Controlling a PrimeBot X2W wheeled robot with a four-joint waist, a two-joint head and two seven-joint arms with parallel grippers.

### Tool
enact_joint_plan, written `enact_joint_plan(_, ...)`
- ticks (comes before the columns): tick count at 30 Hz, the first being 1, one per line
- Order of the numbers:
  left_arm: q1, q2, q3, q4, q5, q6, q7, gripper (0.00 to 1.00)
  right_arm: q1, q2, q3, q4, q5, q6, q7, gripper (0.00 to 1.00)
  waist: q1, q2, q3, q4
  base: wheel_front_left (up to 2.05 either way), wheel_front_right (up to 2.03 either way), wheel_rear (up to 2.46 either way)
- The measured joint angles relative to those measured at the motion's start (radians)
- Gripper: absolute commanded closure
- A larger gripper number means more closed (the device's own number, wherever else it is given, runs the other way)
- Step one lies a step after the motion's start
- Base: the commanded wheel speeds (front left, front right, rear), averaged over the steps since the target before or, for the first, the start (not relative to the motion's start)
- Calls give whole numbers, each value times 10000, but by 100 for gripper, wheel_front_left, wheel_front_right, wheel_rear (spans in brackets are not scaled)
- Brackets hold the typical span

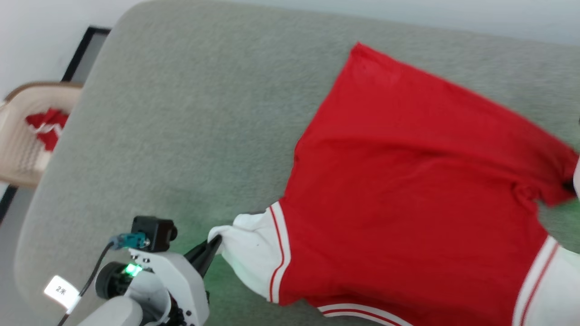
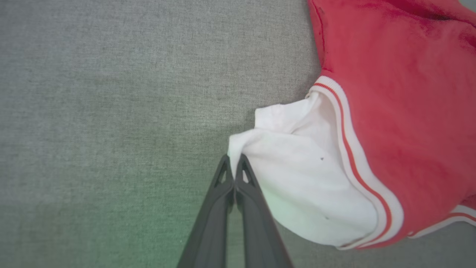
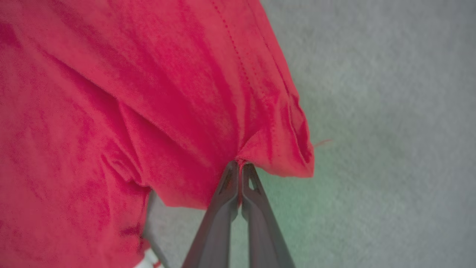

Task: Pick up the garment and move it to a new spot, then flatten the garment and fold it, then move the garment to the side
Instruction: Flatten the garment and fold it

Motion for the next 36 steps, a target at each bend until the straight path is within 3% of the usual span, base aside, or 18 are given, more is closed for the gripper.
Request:
enact_joint_plan(5,417,265,136,-107,-192,176,-13,100,1842,-414,-493,-926,309,0,-451,100,0,0,-427,-555,0,0,0)
enact_joint_plan(11,789,529,280,-307,-376,347,-40,100,4124,-410,-1632,-1555,516,0,-825,100,-1,0,-869,-1136,0,0,0)
enact_joint_plan(18,865,571,309,-414,-408,426,-44,100,5964,591,-3039,-1739,-150,0,-1323,100,-1,0,-1130,-1584,0,0,0)
enact_joint_plan(27,831,489,259,-324,-445,370,-82,100,6324,1595,-3595,-1108,-924,0,-1885,100,0,0,-1128,-1680,0,0,0)
enact_joint_plan(28,830,481,255,-295,-447,347,-82,100,6311,1639,-3593,-1062,-966,0,-1893,93,0,0,-1137,-1692,0,0,0)
enact_joint_plan(29,827,474,249,-276,-447,347,-82,100,6298,1670,-3601,-1024,-1011,2,-1916,58,0,0,-1144,-1703,0,0,0)
enact_joint_plan(30,823,468,244,-259,-447,345,-82,100,6286,1689,-3603,-993,-1087,10,-1964,4,0,0,-1153,-1713,0,0,0)
enact_joint_plan(31,816,464,240,-240,-447,345,-82,100,6285,1710,-3603,-995,-1162,10,-1979,0,-1,0,-1164,-1726,0,0,0)
enact_joint_plan(36,836,458,238,-171,-453,336,-100,100,6368,1716,-3728,-1277,-1106,12,-1695,0,0,0,-1289,-1790,0,0,0)
